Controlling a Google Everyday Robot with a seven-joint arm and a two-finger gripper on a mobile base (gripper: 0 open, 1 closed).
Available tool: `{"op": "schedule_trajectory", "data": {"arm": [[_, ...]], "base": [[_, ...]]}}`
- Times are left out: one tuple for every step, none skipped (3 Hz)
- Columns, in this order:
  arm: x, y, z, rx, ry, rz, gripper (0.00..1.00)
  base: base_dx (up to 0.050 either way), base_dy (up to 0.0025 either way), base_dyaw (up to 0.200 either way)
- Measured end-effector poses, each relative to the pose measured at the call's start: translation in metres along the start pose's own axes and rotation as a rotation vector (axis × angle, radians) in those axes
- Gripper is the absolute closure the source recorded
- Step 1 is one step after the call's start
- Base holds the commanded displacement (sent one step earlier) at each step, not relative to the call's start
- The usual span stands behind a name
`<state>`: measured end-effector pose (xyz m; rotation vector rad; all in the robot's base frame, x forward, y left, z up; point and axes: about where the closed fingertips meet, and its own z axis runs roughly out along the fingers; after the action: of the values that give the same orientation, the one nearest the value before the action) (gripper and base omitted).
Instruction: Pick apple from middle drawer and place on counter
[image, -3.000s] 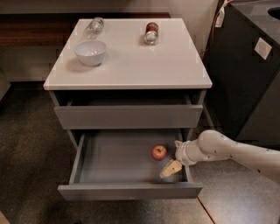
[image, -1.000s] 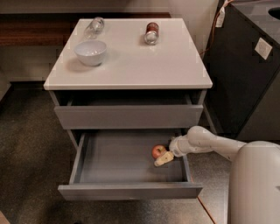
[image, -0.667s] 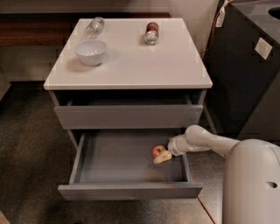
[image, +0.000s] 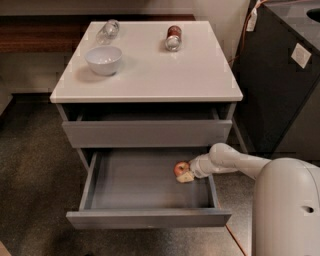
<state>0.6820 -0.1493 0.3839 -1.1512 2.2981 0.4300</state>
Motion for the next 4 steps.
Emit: {"op": "schedule_trajectory", "data": {"arm": [[-0.012,0.013,-0.007,-0.009,-0.013,-0.034,0.79],[-0.03,0.037,-0.018,-0.036,-0.029,-0.082,0.99],[-0.058,0.082,-0.037,-0.098,-0.049,-0.157,1.0],[-0.083,0.123,-0.055,-0.154,-0.059,-0.225,1.0]], "base": [[0.0,0.0,0.0],[0.0,0.0,0.0],[0.0,0.0,0.0],[0.0,0.0,0.0]]}}
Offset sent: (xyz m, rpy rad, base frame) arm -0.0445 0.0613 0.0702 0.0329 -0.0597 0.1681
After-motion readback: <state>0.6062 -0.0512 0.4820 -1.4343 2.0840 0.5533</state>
